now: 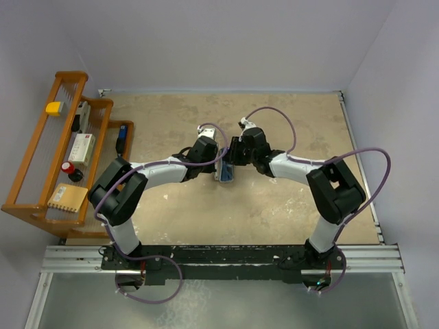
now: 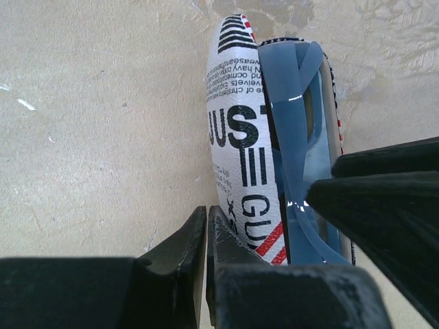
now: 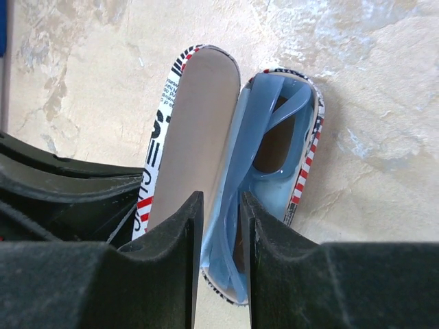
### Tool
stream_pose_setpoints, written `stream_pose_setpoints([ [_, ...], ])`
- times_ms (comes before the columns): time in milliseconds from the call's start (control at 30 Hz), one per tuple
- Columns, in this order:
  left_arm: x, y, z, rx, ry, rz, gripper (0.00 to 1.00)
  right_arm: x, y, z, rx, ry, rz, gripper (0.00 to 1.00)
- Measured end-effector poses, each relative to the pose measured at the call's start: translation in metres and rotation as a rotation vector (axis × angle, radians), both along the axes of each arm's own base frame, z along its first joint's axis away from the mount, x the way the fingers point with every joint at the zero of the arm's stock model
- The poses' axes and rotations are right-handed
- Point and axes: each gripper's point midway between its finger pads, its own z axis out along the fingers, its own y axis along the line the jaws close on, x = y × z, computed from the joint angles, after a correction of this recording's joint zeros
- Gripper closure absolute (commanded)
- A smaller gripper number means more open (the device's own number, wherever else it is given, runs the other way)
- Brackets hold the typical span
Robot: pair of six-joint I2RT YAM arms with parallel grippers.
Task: Organize the sunglasses
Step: Place the sunglasses in the sunglasses case, then close the sunglasses case at the center of the board.
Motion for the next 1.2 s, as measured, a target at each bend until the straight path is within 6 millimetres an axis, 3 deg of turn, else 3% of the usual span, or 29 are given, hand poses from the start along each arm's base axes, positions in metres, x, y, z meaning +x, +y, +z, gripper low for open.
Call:
stream_pose_setpoints([
  [367,-0.001,-0.001,0.0,0.002,-0.002,-0.002,1.0,-0.008,-0.034,0.03,-0.056,-0.075,-0.057,0.9],
  [533,0.0,-0.002,0.002,0.001,-0.006,-0.002,1.0,-0.009,-0.05,0.011,-0.087,-0.04,-0.075,0.93],
  [700,0.001,-0.004,0.004,-0.002,-0.01,-0.004,1.0,-0.014,-0.051,-0.017,-0.11,0.024,-0.063,0.9],
  [1200,0.0,-0.006,0.005,-0.001,-0.012,-0.008,1.0,-0.014,-0.041,-0.029,-0.047,0.049,-0.03,0.89],
])
